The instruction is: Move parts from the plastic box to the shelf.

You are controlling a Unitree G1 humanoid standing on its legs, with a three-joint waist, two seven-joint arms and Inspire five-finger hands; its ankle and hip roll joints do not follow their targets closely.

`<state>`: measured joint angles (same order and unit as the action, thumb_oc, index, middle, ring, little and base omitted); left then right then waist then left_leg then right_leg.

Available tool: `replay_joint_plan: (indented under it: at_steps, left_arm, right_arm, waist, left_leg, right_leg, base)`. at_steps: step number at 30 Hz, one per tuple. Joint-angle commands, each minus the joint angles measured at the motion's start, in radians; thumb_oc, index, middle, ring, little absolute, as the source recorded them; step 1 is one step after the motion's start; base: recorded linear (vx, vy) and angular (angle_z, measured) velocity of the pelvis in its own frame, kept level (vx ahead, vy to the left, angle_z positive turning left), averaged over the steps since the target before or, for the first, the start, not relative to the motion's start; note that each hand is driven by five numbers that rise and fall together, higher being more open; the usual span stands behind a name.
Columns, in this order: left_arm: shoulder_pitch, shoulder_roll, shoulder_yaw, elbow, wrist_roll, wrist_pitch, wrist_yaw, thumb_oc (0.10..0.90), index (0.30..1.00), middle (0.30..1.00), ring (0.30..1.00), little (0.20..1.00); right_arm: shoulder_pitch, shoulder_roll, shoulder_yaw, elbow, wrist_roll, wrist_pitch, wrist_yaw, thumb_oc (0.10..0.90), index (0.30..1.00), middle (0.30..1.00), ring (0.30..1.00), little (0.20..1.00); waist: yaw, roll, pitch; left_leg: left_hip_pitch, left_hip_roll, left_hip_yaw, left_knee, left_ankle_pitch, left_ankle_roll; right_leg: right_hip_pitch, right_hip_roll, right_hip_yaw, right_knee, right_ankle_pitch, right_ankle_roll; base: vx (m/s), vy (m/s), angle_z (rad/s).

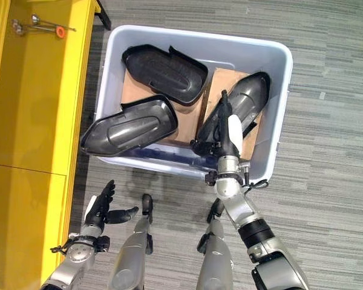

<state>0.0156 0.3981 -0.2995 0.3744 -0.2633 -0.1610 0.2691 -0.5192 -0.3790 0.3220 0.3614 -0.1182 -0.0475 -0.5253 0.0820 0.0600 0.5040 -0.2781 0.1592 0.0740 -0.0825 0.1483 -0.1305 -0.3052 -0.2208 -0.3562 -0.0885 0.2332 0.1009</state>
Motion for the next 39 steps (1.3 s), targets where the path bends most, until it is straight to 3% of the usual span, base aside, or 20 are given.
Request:
replay_joint_plan:
  at_steps: [1, 9, 14, 22, 26, 39]
  left_arm:
    - [0.039, 0.056, 0.012, -0.058, 0.021, -0.070, 0.033, 0.900, 1.000, 1.000, 1.000, 1.000]
    - [0.030, 0.061, 0.012, -0.071, 0.040, -0.076, 0.052, 0.900, 1.000, 1.000, 1.000, 1.000]
    - [0.023, 0.063, 0.008, -0.065, 0.050, -0.077, 0.057, 0.900, 1.000, 1.000, 1.000, 1.000]
    - [0.007, 0.058, -0.011, -0.066, 0.042, -0.083, 0.063, 0.900, 1.000, 1.000, 1.000, 1.000]
    - [-0.002, 0.057, -0.020, -0.052, 0.040, -0.082, 0.066, 0.900, 1.000, 1.000, 1.000, 1.000]
    - [-0.013, 0.053, -0.030, -0.042, 0.036, -0.078, 0.074, 0.900, 1.000, 1.000, 1.000, 1.000]
  right_arm:
    - [-0.097, 0.003, 0.004, -0.048, -0.066, -0.055, -0.072, 0.900, 1.000, 1.000, 1.000, 1.000]
    - [-0.119, -0.029, -0.016, 0.009, -0.248, 0.027, -0.162, 0.900, 1.000, 1.000, 1.000, 1.000]
    - [-0.118, -0.032, -0.022, 0.044, -0.288, 0.055, -0.182, 0.900, 1.000, 1.000, 1.000, 1.000]
    - [-0.174, -0.003, 0.001, 0.191, -0.271, 0.081, -0.200, 0.900, 1.000, 1.000, 1.000, 1.000]
    - [-0.204, 0.031, 0.018, 0.284, -0.203, 0.061, -0.194, 0.900, 1.000, 1.000, 1.000, 1.000]
    - [-0.207, 0.040, 0.033, 0.305, -0.170, 0.048, -0.187, 0.900, 1.000, 1.000, 1.000, 1.000]
  waist:
    - [-0.009, -0.031, -0.012]
    - [-0.005, -0.028, 0.008]
    - [-0.006, -0.027, 0.015]
    - [0.004, -0.014, 0.016]
    - [0.009, -0.006, 0.016]
    - [0.010, -0.009, 0.016]
  left_leg:
    - [-0.018, 0.023, 0.031, 0.076, -0.031, 0.010]
    - [-0.047, 0.022, 0.029, 0.109, -0.042, 0.011]
    - [-0.056, 0.022, 0.029, 0.117, -0.045, 0.013]
    - [-0.081, 0.016, 0.029, 0.124, -0.046, 0.015]
    - [-0.098, 0.009, 0.028, 0.129, -0.047, 0.017]
    - [-0.119, -0.001, 0.028, 0.140, -0.056, 0.025]
  right_leg:
    - [0.017, -0.073, 0.079, 0.085, -0.111, 0.070]
    - [0.002, -0.073, 0.084, 0.091, -0.107, 0.069]
    - [-0.006, -0.073, 0.088, 0.092, -0.105, 0.069]
    - [-0.027, -0.077, 0.088, 0.093, -0.099, 0.069]
    - [-0.041, -0.081, 0.087, 0.094, -0.096, 0.069]
    - [-0.050, -0.088, 0.084, 0.095, -0.095, 0.072]
  base:
    - [0.00, 0.000, 0.00]
    - [0.00, 0.000, 0.00]
    - [0.00, 0.002, -0.02]
    - [0.00, 0.000, 0.00]
    - [0.00, 0.000, 0.00]
    - [0.00, 0.001, 0.00]
